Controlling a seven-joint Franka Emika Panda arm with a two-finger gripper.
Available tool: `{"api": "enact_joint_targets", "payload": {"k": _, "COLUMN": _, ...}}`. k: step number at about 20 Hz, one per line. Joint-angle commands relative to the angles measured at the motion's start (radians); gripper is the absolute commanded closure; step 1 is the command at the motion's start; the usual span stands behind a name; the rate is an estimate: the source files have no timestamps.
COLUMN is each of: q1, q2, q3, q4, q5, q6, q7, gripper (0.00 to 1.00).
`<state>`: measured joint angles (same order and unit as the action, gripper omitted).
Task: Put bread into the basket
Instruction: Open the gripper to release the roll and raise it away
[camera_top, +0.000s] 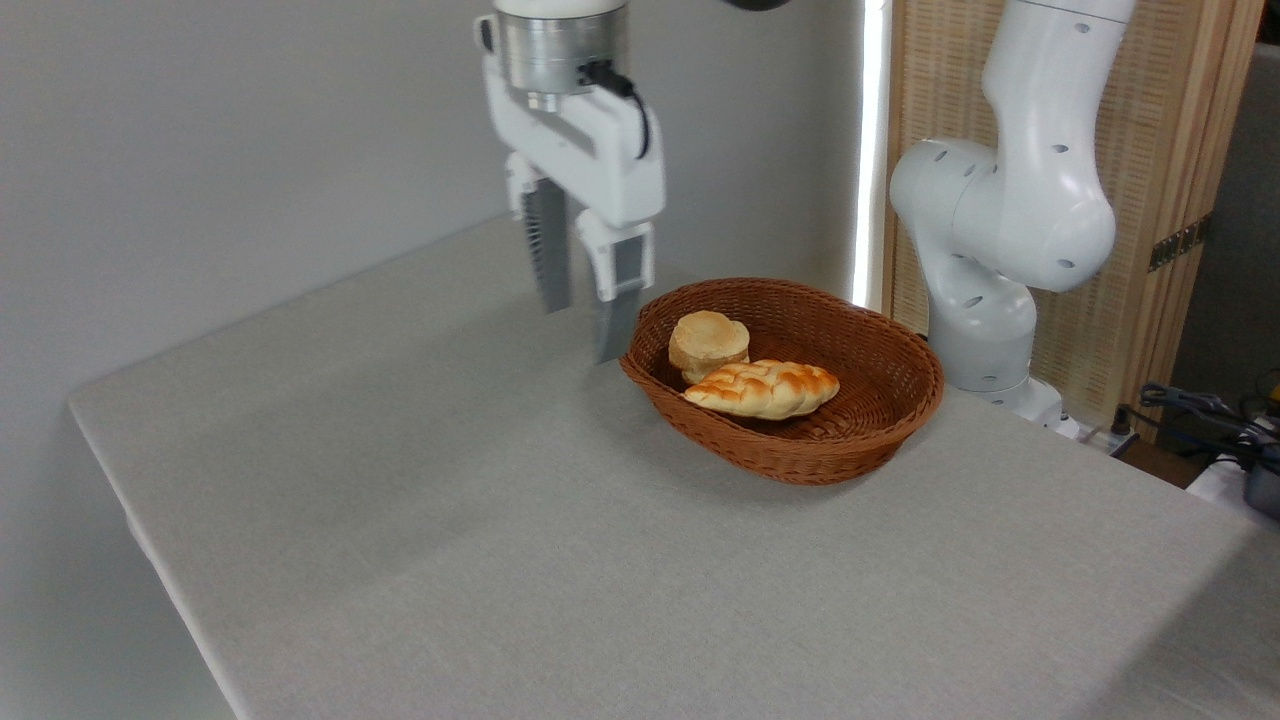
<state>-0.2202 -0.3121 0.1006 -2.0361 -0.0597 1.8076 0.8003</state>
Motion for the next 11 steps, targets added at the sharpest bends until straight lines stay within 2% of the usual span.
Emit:
{"api": "enact_joint_targets", "payload": {"k": 1, "q1": -0.005, "q2": 0.154, "q3": -0.001, "q4": 0.147, "q5": -0.008, "q6": 0.016, "q7": -0.091, "gripper": 0.0}}
{"api": "enact_joint_targets", "payload": {"k": 6, "q1": -0.005, "q2": 0.208, "q3": -0.016, "q4": 0.214, "q5": -0.012, "q6": 0.015, "q7": -0.205, "gripper": 0.0}}
{"api": "enact_joint_targets", "payload": {"k": 11, "q1": -0.002, "q2": 0.209, "q3": -0.007, "q4": 0.214, "q5": -0.043, "q6": 0.035, "q7": -0.199, "gripper": 0.0}}
